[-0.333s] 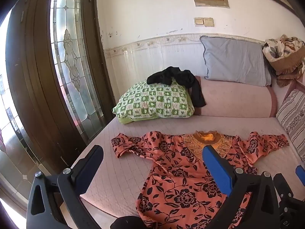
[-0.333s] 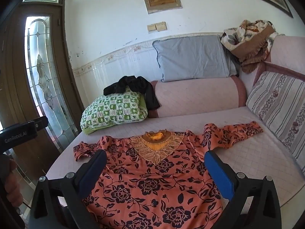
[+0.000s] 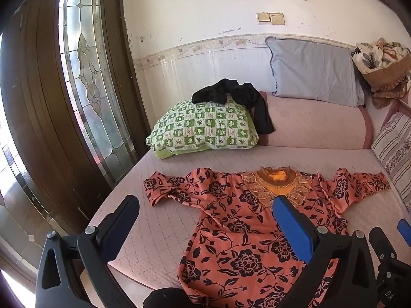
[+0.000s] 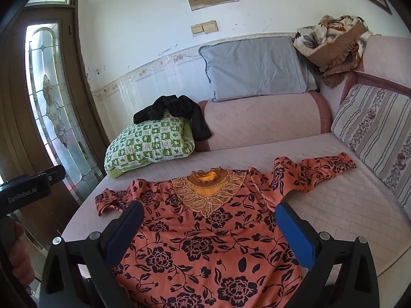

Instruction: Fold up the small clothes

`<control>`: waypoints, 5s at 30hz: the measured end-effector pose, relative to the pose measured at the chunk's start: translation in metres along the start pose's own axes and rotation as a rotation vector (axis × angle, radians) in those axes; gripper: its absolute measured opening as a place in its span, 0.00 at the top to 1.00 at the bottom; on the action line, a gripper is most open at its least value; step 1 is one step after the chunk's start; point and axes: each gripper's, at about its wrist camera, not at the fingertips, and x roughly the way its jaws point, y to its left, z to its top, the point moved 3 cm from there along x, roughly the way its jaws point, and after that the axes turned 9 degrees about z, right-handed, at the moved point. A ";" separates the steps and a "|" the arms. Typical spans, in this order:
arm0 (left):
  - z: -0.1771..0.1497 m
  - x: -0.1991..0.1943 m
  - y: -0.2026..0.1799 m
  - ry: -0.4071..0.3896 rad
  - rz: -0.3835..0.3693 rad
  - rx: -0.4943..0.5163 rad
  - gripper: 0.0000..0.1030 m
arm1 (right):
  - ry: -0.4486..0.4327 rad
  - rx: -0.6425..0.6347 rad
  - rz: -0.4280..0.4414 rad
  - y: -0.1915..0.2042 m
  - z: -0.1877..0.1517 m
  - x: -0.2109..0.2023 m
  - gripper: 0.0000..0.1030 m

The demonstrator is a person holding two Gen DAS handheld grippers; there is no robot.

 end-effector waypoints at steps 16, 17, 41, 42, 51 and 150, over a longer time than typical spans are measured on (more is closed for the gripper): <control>-0.002 0.012 0.023 0.002 0.054 -0.046 0.00 | 0.017 0.000 0.005 0.003 -0.003 0.010 0.00; -0.002 0.012 0.026 0.004 0.060 -0.053 0.00 | 0.020 -0.001 0.007 0.003 -0.003 0.010 0.00; -0.007 0.019 0.048 0.031 0.099 -0.080 0.00 | 0.049 -0.020 0.023 0.017 -0.008 0.014 0.00; -0.006 0.019 0.046 0.032 0.099 -0.078 0.00 | 0.050 -0.017 0.022 0.016 -0.009 0.014 0.00; -0.006 0.017 0.039 0.033 0.094 -0.061 0.00 | 0.056 0.015 0.023 0.006 -0.008 0.015 0.00; -0.050 0.323 -0.099 0.360 -0.221 -0.147 0.00 | 0.510 0.169 0.399 -0.026 -0.082 0.302 0.16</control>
